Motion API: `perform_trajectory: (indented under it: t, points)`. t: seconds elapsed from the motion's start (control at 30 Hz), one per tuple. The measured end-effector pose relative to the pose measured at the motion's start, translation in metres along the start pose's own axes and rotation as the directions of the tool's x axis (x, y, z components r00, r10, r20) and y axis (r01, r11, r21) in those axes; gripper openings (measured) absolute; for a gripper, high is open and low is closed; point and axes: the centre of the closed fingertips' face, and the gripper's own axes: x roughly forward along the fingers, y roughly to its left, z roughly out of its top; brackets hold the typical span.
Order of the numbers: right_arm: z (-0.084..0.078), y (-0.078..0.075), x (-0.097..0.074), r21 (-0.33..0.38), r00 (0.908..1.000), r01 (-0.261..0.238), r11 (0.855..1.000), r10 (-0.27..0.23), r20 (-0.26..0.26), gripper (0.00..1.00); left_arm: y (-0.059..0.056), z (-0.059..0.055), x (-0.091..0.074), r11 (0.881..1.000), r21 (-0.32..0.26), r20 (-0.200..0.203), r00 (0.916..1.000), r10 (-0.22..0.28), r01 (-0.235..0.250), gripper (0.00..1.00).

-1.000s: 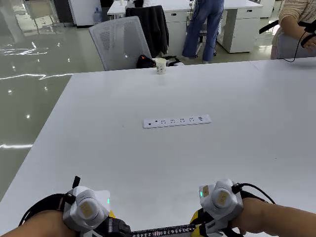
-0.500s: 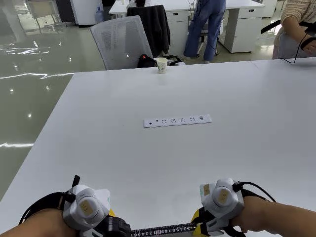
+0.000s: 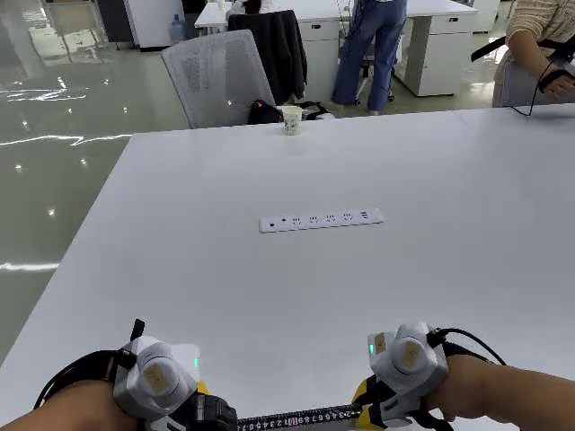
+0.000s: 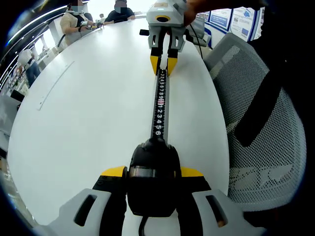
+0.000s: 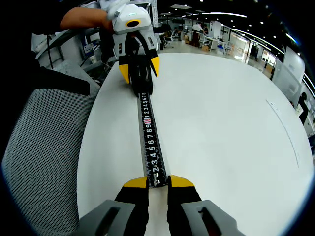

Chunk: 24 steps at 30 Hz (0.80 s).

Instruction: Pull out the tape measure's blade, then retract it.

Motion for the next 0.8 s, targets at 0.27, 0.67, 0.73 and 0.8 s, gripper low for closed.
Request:
perform_trajectory:
  t: [0.27,0.67,0.73,0.8]
  points:
    - [-0.0021,0.0000,-0.0029,-0.001,1.0000,-0.003,1.000,0.003,-0.003,0.10,0.0004,-0.0003,-0.0001,1.000,0.000,0.002,1.0000,0.001,-0.001,0.33]
    - [-0.0079,0.0001,-0.0074,0.004,0.9999,-0.002,1.000,0.002,-0.012,0.10,0.0003,-0.0002,0.0001,1.000,0.000,0.003,1.0000,0.001,-0.001,0.33]
    - [-0.0086,-0.0002,-0.0078,0.006,0.9999,-0.002,1.000,0.002,-0.012,0.10,0.0004,-0.0002,-0.0001,1.000,0.000,0.002,1.0000,0.001,-0.001,0.33]
    - [-0.0090,0.0000,-0.0084,0.006,0.9999,-0.002,1.000,0.002,-0.011,0.10,0.0002,-0.0002,-0.0003,1.000,0.000,0.002,1.0000,0.000,0.000,0.33]
